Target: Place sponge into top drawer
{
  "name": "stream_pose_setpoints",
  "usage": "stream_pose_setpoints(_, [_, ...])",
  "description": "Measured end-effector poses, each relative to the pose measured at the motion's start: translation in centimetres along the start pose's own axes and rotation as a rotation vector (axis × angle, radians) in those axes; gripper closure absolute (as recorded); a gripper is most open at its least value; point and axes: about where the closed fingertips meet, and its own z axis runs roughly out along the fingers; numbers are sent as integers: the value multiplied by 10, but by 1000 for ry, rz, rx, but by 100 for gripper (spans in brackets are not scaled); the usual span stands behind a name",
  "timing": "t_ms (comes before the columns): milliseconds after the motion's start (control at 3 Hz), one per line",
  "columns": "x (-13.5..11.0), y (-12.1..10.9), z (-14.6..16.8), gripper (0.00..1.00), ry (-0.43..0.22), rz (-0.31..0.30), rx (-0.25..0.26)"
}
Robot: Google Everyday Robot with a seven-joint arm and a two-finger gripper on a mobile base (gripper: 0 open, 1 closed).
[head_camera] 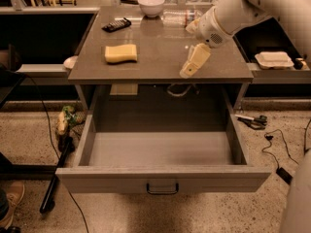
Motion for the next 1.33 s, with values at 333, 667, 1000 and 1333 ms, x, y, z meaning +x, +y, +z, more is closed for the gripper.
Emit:
stream_pose_setpoints(333, [-18,-14,42,0,-89,35,-25])
stream_pose_setpoints(667, [-38,-25,72,0,-154,41,-31])
stream_pose_setpoints(1000, [-59,-33,97,0,-186,14,-40])
stream_pose_setpoints(1333, [-72,-44,120,0,-186,13,-27])
